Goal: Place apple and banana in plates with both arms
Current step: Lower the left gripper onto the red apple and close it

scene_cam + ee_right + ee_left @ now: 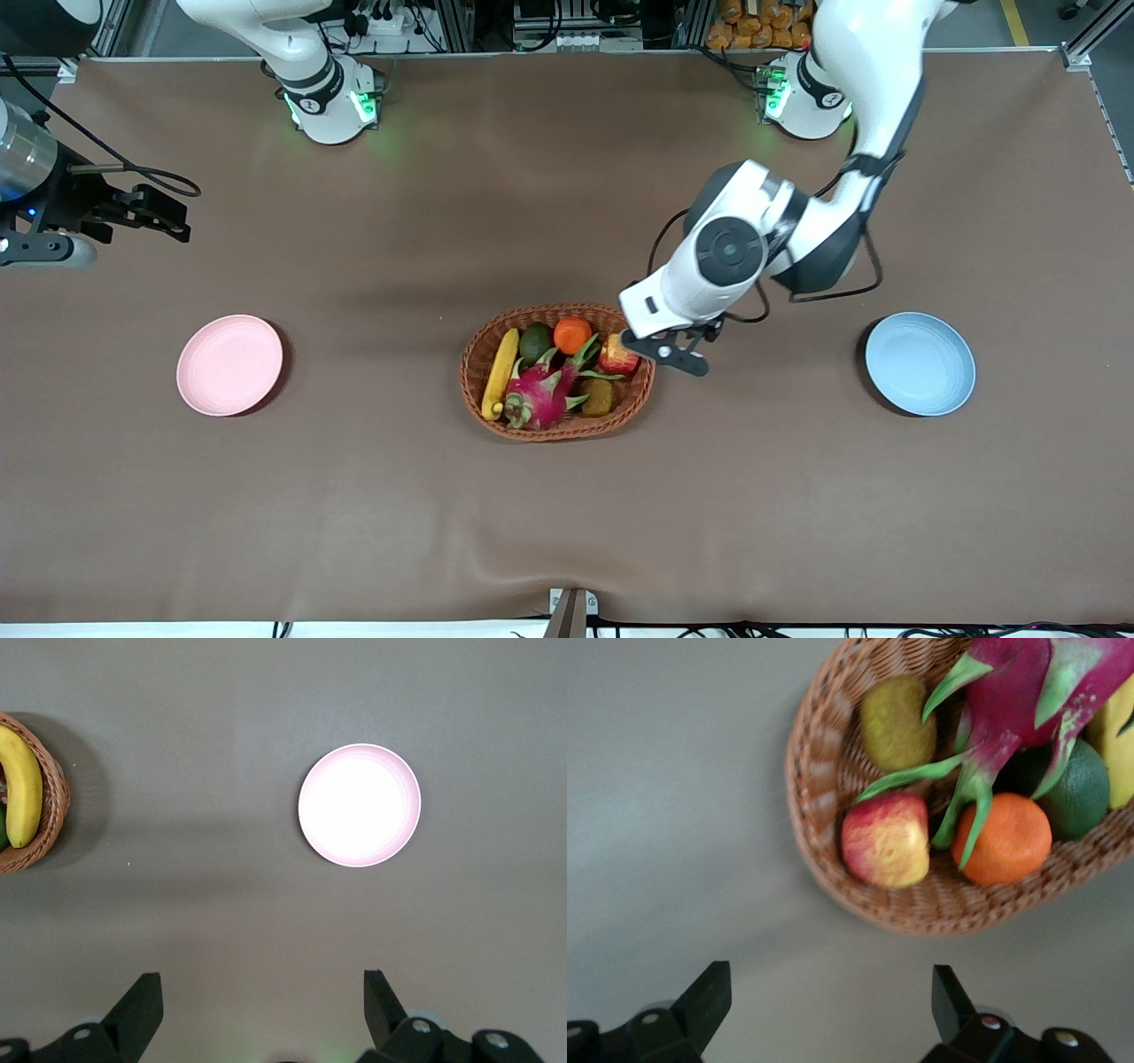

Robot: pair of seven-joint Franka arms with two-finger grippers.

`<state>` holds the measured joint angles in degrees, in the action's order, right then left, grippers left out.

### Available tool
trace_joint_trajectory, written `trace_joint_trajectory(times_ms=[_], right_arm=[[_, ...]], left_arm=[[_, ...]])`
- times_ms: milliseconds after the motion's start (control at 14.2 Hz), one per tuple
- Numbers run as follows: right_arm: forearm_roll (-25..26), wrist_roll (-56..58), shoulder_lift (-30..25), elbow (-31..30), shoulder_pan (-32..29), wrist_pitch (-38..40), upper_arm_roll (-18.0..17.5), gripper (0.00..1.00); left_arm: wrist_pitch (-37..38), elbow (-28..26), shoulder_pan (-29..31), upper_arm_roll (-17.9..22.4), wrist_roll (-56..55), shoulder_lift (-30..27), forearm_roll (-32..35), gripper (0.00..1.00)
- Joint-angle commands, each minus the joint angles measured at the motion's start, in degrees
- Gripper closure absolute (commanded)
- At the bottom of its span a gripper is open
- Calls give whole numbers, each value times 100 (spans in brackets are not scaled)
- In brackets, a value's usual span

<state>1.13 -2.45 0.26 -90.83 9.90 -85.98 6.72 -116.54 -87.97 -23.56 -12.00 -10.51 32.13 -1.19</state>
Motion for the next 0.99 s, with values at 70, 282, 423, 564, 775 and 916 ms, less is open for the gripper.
trace_joint_trajectory(times_ms=[70, 282, 423, 564, 775, 916], right_arm=[[90, 34, 62, 118, 12, 82, 14, 0], [107, 51, 185, 127, -49, 90, 23, 0], [116, 69, 141, 127, -32, 117, 23, 0], [116, 69, 141, 127, -41, 178, 31, 0], [55, 77, 194, 136, -233, 82, 31, 0], [81, 78, 194, 136, -217, -15, 31, 0]], left_arm=[[-676, 140, -148, 14, -311, 486, -101, 1], [-958, 184, -183, 23, -347, 733, -92, 21], [-976, 175, -254, 49, -338, 751, -65, 33], [-976, 184, -324, 58, -338, 795, -65, 35], [-1178, 228, -368, 84, -338, 874, -56, 32], [-1248, 237, -359, 93, -329, 927, -56, 32]])
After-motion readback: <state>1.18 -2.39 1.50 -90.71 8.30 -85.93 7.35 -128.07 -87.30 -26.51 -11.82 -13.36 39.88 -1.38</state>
